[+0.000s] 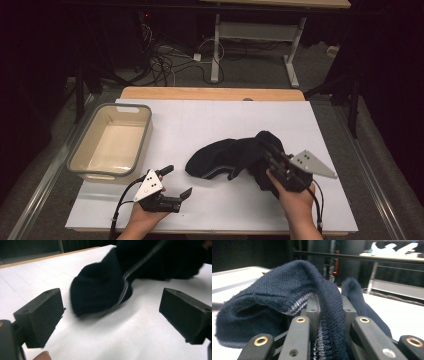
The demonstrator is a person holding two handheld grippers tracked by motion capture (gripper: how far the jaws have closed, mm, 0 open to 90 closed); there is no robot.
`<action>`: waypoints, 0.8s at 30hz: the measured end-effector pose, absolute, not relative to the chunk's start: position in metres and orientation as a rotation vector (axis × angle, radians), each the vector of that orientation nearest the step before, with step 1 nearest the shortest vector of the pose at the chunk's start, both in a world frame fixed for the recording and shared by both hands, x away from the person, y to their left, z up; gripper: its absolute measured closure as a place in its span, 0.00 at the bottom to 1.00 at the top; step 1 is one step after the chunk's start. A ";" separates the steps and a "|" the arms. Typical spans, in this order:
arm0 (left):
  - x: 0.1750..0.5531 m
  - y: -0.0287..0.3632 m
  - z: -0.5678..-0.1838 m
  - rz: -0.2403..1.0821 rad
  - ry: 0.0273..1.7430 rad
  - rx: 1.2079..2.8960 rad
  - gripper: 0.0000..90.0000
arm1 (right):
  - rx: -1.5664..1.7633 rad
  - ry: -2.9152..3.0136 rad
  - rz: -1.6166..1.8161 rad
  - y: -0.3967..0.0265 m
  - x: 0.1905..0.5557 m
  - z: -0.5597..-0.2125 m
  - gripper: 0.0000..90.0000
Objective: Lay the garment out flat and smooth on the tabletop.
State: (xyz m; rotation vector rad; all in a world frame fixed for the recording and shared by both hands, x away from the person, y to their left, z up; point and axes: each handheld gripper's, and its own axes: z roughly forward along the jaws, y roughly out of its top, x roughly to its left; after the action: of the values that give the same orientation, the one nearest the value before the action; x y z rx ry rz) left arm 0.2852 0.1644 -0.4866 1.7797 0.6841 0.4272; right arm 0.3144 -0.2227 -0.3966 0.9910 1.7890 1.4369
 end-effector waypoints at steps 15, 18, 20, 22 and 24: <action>0.285 0.164 -0.487 0.423 0.676 1.778 0.05 | 1.352 1.758 1.130 -0.260 0.421 -0.417 0.58; 0.285 0.164 -0.487 0.419 0.677 1.779 0.05 | 1.353 1.743 1.137 -0.265 0.416 -0.411 0.45; 0.285 0.164 -0.487 0.418 0.681 1.780 0.05 | 1.273 1.739 1.139 -0.265 0.399 -0.398 0.43; 0.286 0.164 -0.487 0.419 0.683 1.780 0.05 | 1.246 1.743 1.145 -0.264 0.392 -0.395 0.43; 0.285 0.164 -0.487 0.424 0.685 1.780 0.05 | 1.200 1.772 1.148 -0.262 0.380 -0.392 0.44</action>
State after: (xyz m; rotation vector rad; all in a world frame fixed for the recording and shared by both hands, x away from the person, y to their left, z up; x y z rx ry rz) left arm 0.2852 0.1641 -0.4866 1.7797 0.6849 0.4241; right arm 0.3804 -0.2622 -0.3917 1.2001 1.7718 1.1477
